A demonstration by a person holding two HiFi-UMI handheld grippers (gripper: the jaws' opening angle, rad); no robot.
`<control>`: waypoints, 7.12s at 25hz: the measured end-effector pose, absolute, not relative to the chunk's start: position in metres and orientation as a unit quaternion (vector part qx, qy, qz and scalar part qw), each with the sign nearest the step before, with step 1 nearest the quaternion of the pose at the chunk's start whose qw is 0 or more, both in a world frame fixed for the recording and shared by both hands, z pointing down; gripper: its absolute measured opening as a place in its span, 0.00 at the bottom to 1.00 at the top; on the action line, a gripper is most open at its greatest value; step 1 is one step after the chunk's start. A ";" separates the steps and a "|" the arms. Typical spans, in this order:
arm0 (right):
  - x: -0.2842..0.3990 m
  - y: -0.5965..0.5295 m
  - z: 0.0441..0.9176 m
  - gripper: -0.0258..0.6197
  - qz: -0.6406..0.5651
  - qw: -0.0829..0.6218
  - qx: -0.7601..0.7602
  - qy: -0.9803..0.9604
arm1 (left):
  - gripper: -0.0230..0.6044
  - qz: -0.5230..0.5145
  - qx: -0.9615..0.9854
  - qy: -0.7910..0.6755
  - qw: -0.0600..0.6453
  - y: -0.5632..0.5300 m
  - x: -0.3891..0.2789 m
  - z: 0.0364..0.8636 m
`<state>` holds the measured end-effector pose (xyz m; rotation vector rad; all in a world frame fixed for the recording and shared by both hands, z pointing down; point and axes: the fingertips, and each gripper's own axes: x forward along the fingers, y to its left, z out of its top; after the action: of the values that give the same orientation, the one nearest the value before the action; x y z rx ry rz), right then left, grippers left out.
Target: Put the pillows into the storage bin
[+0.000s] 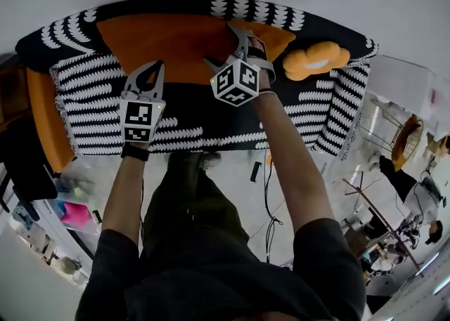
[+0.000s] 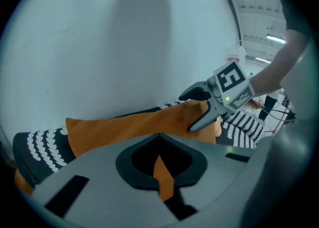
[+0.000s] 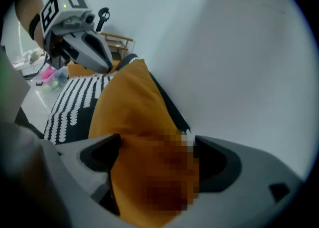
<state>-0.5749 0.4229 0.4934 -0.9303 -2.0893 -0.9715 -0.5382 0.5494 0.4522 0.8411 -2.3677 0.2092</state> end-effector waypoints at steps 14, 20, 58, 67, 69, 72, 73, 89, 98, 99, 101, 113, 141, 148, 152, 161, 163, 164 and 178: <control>-0.565 0.440 0.542 0.18 -0.472 0.309 -0.353 -0.747 | 0.04 0.067 0.293 -0.888 0.349 0.582 -0.527 0.500; -0.545 0.437 0.515 0.11 -0.434 0.305 -0.354 -0.770 | 0.04 0.071 0.303 -0.887 0.340 0.571 -0.526 0.485; -0.081 -0.018 0.360 0.10 -0.243 0.413 0.114 -0.870 | 0.04 0.174 0.625 -0.732 0.209 0.108 -0.242 0.365; 0.110 -0.095 0.380 0.10 -0.168 0.441 0.247 -0.846 | 0.04 0.206 0.721 -0.635 0.188 -0.026 -0.088 0.382; 0.153 -0.106 0.385 0.10 -0.145 0.445 0.285 -0.836 | 0.04 0.216 0.743 -0.607 0.183 -0.053 -0.054 0.387; 0.217 -0.118 0.393 0.10 -0.109 0.448 0.337 -0.821 | 0.04 0.229 0.770 -0.569 0.176 -0.086 0.001 0.394; 0.237 -0.121 0.396 0.10 -0.098 0.448 0.353 -0.816 | 0.04 0.233 0.777 -0.558 0.174 -0.094 0.019 0.397; 0.418 -0.135 0.515 0.10 0.103 0.442 0.538 -0.711 | 0.04 0.294 0.831 -0.436 0.180 -0.149 0.188 0.485; 0.418 -0.139 0.570 0.11 0.148 0.437 0.551 -0.696 | 0.04 0.311 0.822 -0.435 0.195 -0.144 0.191 0.520; 0.417 -0.140 0.574 0.11 0.151 0.436 0.552 -0.695 | 0.04 0.312 0.821 -0.436 0.196 -0.143 0.189 0.523; 0.413 -0.144 0.582 0.12 0.159 0.432 0.552 -0.695 | 0.04 0.314 0.819 -0.438 0.199 -0.143 0.187 0.527; 0.382 -0.183 0.579 0.19 0.147 0.394 0.539 -0.730 | 0.04 0.319 0.806 -0.451 0.212 -0.146 0.174 0.539; 0.153 -0.203 0.482 0.55 0.024 0.390 0.270 -0.880 | 0.04 0.232 0.673 -0.667 0.221 -0.109 -0.048 0.433; -0.014 -0.167 0.461 0.55 -0.039 0.373 0.157 -0.914 | 0.04 0.204 0.590 -0.744 0.236 -0.032 -0.189 0.427; -0.115 -0.147 0.449 0.55 -0.079 0.360 0.088 -0.925 | 0.04 0.189 0.539 -0.782 0.248 0.009 -0.262 0.428; -0.311 -0.111 0.467 0.55 -0.134 0.349 -0.025 -0.927 | 0.04 0.159 0.477 -0.818 0.279 0.048 -0.386 0.464; -0.346 -0.108 0.479 0.55 -0.141 0.350 -0.041 -0.925 | 0.04 0.153 0.471 -0.821 0.284 0.048 -0.410 0.478; -0.362 -0.106 0.486 0.55 -0.145 0.350 -0.046 -0.924 | 0.04 0.151 0.469 -0.822 0.286 0.047 -0.423 0.485; -0.484 -0.134 0.586 0.55 -0.203 0.381 -0.060 -0.900 | 0.04 0.145 0.454 -0.821 0.316 0.071 -0.485 0.568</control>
<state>-0.4842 -0.1345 0.5863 -0.1529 -2.2976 -0.5192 -0.4853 0.0709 0.5682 1.1945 -2.1615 0.3831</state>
